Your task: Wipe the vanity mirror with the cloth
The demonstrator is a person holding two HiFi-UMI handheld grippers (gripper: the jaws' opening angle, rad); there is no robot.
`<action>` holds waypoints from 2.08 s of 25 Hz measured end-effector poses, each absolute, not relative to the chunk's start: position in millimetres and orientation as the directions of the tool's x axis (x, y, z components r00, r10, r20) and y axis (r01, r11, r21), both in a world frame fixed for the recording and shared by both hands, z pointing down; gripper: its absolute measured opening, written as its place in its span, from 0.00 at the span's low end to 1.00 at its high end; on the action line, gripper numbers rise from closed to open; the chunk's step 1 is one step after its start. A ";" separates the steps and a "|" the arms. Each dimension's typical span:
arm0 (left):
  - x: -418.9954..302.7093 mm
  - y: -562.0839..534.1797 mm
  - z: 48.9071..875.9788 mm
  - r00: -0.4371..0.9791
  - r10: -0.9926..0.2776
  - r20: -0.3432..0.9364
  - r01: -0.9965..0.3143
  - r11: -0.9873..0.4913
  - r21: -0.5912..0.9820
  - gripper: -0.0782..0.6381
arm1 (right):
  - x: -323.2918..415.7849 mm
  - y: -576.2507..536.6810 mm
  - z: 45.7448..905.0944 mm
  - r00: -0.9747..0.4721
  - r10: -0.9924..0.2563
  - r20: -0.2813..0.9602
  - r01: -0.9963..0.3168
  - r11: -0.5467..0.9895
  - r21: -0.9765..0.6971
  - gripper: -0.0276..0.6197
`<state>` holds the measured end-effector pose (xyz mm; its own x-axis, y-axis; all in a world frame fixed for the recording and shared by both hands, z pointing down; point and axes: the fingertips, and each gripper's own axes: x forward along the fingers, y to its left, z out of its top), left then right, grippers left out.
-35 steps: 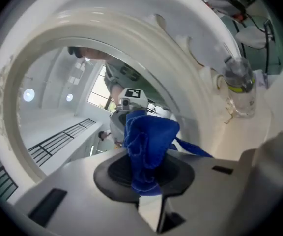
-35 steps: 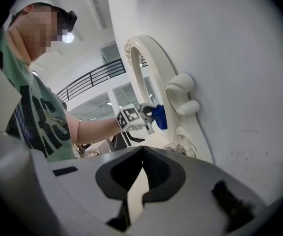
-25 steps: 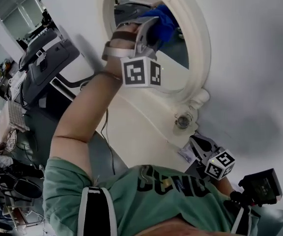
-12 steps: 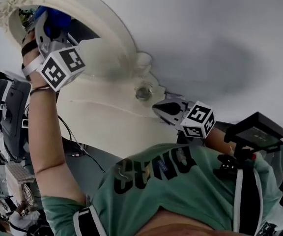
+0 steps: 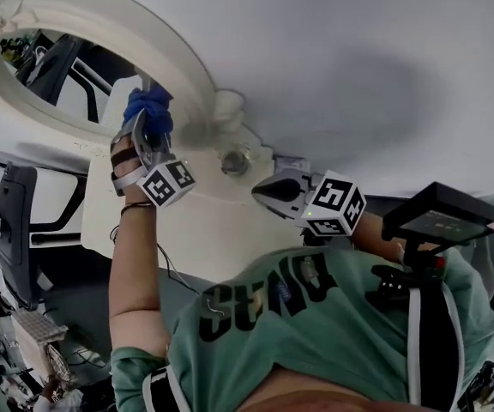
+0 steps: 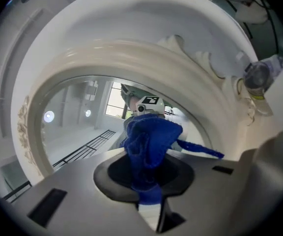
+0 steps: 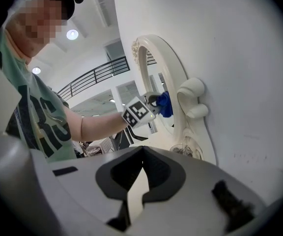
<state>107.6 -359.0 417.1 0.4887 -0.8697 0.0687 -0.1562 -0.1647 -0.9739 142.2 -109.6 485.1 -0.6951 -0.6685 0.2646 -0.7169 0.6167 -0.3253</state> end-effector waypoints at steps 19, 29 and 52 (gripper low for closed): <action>77.7 -364.2 516.8 0.536 -0.695 0.480 -0.344 -0.699 -0.628 0.22 | 137.7 -110.2 479.3 -0.690 -0.676 0.257 -0.719 0.602 -0.348 0.06; 14.6 -409.9 233.6 0.595 -0.798 0.093 -0.687 -0.565 -0.456 0.22 | 146.3 -112.8 481.1 -0.674 -0.703 0.226 -0.730 0.587 -0.350 0.06; 98.6 -360.5 157.8 0.779 -0.627 -0.002 -0.623 -0.775 -0.107 0.22 | 144.5 -109.7 486.0 -0.693 -0.694 0.196 -0.704 0.594 -0.389 0.06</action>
